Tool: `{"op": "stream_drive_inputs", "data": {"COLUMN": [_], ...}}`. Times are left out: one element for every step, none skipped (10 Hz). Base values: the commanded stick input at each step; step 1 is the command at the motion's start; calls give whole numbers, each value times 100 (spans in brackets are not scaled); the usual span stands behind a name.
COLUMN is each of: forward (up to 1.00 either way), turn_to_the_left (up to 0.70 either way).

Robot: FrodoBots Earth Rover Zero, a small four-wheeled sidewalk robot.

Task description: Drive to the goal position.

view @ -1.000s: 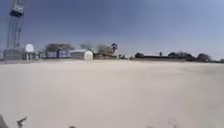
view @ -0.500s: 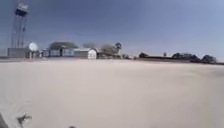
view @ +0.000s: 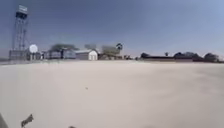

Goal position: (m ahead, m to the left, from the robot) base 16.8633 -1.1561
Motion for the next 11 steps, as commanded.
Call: {"op": "stream_drive_inputs", "data": {"forward": [100,100,100,100,100,100,100,100,100,100,100], "turn_to_the_left": [0,0,0,0,0,0,0,0,0,0,0]}}
